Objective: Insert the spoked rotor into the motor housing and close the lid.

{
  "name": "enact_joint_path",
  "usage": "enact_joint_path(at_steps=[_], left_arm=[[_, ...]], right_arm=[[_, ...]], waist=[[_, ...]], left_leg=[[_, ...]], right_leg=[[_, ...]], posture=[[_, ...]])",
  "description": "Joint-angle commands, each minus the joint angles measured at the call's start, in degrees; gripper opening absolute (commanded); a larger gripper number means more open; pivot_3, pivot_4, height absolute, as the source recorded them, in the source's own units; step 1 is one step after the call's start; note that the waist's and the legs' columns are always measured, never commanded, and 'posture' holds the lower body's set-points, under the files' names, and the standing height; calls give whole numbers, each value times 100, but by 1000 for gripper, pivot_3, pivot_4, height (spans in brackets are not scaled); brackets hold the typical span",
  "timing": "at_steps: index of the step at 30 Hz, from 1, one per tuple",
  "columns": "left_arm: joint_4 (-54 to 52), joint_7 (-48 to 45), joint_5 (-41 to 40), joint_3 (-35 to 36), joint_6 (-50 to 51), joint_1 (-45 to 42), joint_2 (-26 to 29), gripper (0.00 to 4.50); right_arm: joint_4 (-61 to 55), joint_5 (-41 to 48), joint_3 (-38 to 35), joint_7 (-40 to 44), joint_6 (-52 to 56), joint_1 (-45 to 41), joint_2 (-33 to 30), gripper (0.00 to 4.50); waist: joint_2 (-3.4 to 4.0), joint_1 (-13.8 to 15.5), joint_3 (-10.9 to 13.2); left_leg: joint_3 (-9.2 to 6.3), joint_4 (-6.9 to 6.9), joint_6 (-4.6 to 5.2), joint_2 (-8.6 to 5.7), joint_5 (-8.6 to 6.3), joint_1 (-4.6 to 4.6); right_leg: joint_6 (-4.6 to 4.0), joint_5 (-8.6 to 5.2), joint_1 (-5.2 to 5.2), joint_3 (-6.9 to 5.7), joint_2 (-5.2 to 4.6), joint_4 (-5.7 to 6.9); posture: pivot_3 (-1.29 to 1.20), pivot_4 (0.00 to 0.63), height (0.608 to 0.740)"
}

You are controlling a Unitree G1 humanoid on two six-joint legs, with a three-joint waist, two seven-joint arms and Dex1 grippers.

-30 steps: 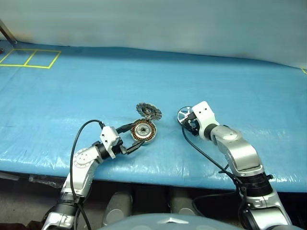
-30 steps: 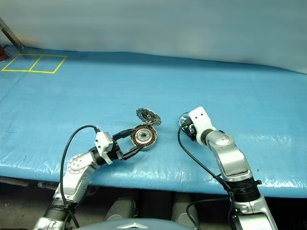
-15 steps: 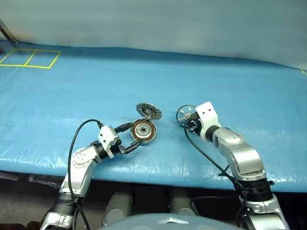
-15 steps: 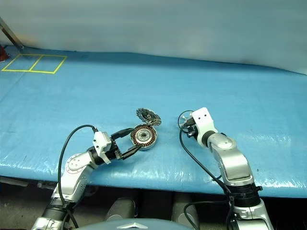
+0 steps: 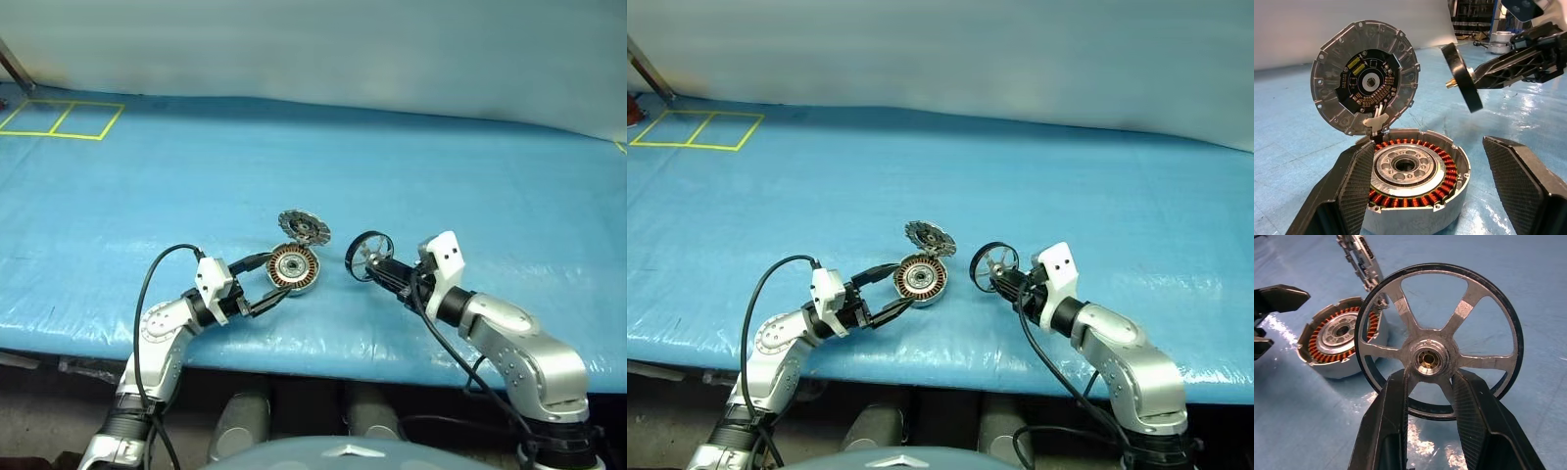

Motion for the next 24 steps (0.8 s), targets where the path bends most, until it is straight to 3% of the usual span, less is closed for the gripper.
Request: enact_joint_path(at_steps=[1, 18, 24], left_arm=[[-149, -141, -115, 60, -14, -41, 55, 3863], [-81, -174, 14, 181, -287, 154, 98, 3863], [-87, -107, 76, 227, -350, 256, 84, 3863]], right_arm=[[-406, 420, 88, 354, -149, 11, -132, 1135], [466, -110, 1854, 239, -392, -1313, 51, 1135], [911, -343, 2030, 158, -518, -1635, 165, 1135]], waist=[[-1, -3, 0], [-2, 16, 1], [-2, 10, 1]], left_leg=[[0, 0, 0, 0, 0, 0], [-2, -1, -1, -1, 0, -4], [-4, -1, -1, 0, 0, -4]], right_leg=[[0, 0, 0, -1, 0, 0], [0, 0, -1, -4, -1, -8], [0, 0, -1, -6, 0, -6]], posture=[[0, 150, 740], [0, 150, 740], [0, 150, 740]])
